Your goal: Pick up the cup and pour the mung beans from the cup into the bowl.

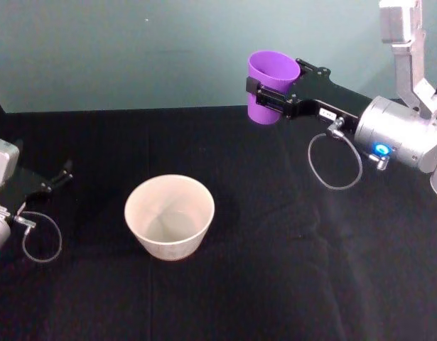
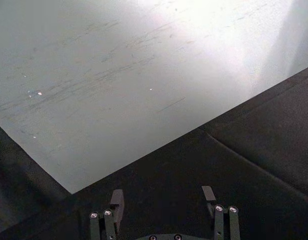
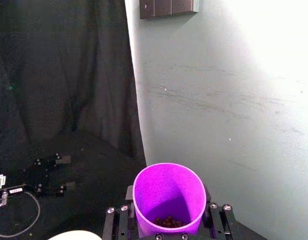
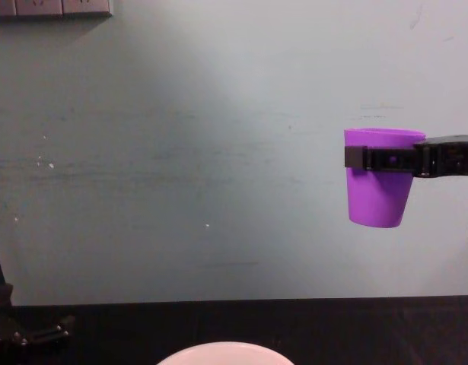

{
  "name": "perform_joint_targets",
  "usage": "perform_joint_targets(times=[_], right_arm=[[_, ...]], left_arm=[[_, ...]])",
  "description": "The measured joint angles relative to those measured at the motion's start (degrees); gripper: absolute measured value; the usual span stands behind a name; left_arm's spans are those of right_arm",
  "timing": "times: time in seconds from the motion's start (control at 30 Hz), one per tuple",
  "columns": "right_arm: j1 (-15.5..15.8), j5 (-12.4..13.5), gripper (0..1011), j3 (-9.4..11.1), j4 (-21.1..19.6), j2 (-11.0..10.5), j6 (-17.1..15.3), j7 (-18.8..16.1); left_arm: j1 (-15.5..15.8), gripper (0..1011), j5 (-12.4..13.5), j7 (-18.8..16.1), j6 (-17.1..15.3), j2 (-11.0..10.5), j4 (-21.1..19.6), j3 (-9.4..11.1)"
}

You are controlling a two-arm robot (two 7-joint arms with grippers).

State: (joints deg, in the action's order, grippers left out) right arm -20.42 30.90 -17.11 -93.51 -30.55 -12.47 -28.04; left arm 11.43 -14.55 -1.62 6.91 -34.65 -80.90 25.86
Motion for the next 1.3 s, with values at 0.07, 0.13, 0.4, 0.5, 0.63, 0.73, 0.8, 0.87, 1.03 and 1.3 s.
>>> perform_joint_targets(times=[0.07, 0.13, 0.4, 0.5, 0.63, 0.73, 0.8, 0.87, 1.03, 1.3], right_arm=[[0.0, 0.0, 731, 0.0, 0.0, 0.0, 0.0, 0.0], [0.0, 0.0, 731, 0.0, 0.0, 0.0, 0.0, 0.0], [0.0, 0.0, 731, 0.0, 0.0, 0.0, 0.0, 0.0], [0.0, 0.0, 731, 0.0, 0.0, 0.0, 0.0, 0.0], [0.0, 0.0, 730, 0.0, 0.0, 0.0, 0.0, 0.0], [0.0, 0.0, 731, 0.0, 0.0, 0.0, 0.0, 0.0], [0.0, 0.0, 731, 0.0, 0.0, 0.0, 0.0, 0.0], [0.0, 0.0, 731, 0.0, 0.0, 0.0, 0.0, 0.0], [0.0, 0.0, 731, 0.0, 0.0, 0.0, 0.0, 0.0], [0.0, 0.0, 731, 0.0, 0.0, 0.0, 0.0, 0.0]], left_arm=[[0.0, 1011, 0.0, 0.0, 0.0, 0.0, 0.0, 0.0], [0.0, 1011, 0.0, 0.0, 0.0, 0.0, 0.0, 0.0], [0.0, 1011, 0.0, 0.0, 0.0, 0.0, 0.0, 0.0], [0.0, 1011, 0.0, 0.0, 0.0, 0.0, 0.0, 0.0], [0.0, 1012, 0.0, 0.0, 0.0, 0.0, 0.0, 0.0], [0.0, 1011, 0.0, 0.0, 0.0, 0.0, 0.0, 0.0], [0.0, 1011, 0.0, 0.0, 0.0, 0.0, 0.0, 0.0], [0.0, 1011, 0.0, 0.0, 0.0, 0.0, 0.0, 0.0], [0.0, 1011, 0.0, 0.0, 0.0, 0.0, 0.0, 0.0], [0.0, 1012, 0.0, 0.0, 0.0, 0.0, 0.0, 0.0]])
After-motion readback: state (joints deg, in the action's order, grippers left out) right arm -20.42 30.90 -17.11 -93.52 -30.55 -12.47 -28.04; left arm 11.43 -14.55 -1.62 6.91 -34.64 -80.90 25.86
